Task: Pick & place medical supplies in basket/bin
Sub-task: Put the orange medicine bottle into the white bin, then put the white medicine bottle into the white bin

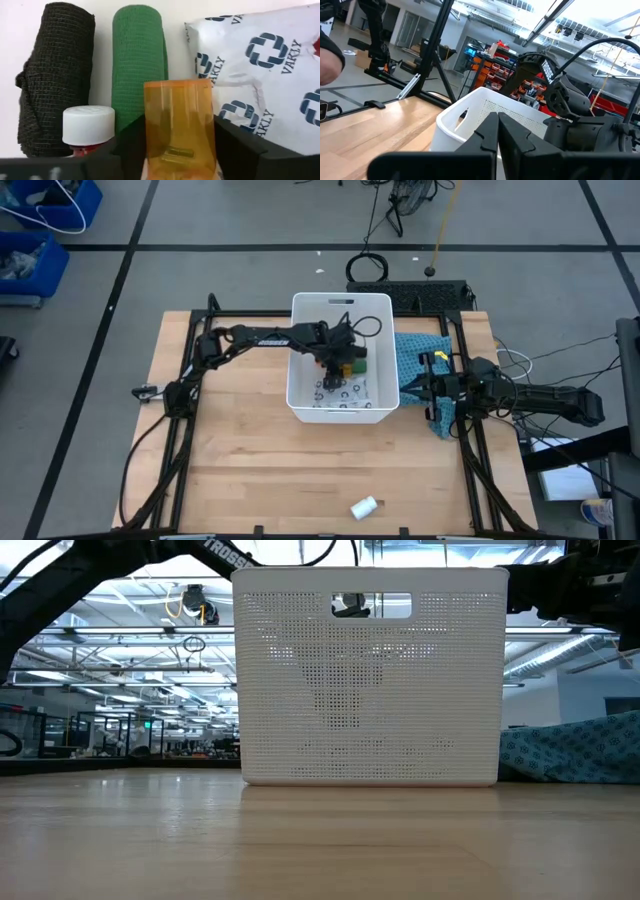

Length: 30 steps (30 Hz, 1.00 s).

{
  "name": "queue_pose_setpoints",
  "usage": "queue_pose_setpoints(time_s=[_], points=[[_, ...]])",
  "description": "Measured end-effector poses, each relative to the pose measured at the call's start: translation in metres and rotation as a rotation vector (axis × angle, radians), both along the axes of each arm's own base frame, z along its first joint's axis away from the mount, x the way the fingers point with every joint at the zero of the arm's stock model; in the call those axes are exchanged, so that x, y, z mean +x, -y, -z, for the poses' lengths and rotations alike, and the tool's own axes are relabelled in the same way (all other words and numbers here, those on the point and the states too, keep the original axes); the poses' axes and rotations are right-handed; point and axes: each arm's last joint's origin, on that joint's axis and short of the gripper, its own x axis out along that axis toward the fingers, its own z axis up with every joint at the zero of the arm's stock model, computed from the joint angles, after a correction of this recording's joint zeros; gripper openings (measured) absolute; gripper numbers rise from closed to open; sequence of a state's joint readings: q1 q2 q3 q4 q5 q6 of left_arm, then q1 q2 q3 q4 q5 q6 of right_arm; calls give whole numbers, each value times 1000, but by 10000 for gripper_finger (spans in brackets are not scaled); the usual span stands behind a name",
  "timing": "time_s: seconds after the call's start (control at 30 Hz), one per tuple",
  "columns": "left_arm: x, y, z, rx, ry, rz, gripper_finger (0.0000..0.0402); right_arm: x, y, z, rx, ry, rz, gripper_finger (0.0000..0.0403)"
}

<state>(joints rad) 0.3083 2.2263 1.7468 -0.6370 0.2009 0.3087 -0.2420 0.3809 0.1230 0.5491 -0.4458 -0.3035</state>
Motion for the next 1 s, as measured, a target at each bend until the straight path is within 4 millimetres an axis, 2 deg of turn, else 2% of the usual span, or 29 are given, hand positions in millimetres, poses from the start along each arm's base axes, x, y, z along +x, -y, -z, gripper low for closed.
queue_pose_setpoints(time_s=[0.17, 0.27, 0.4, 0.6, 0.67, 0.77, 0.87, 1.0], points=[[5, -1, -12, 39, 6, -30, 296, 0, 0, 0, 1, 0, 0, 0], [9, -2, -32, 50, 5, -34, 345, 0, 0, 0, 2, -1, 0, 0], [13, 2, -78, 83, 24, -21, 384, 0, 0, 0, 3, -1, -1, 0], [8, 19, -158, 216, 105, 41, 390, 0, 0, 0, 3, -1, -1, 0], [-7, 28, -180, 274, 133, 86, 374, 0, 0, 0, 3, -3, -1, 0], [-41, 44, -222, 313, 178, 84, 321, 0, 0, 1, 6, -11, -1, 0], [-82, 59, -260, 284, 213, 24, 237, 0, 0, 2, 9, -24, -1, 0], [-121, 78, -277, 259, 235, 18, 106, 1, 0, 3, 10, -32, -1, 0]])
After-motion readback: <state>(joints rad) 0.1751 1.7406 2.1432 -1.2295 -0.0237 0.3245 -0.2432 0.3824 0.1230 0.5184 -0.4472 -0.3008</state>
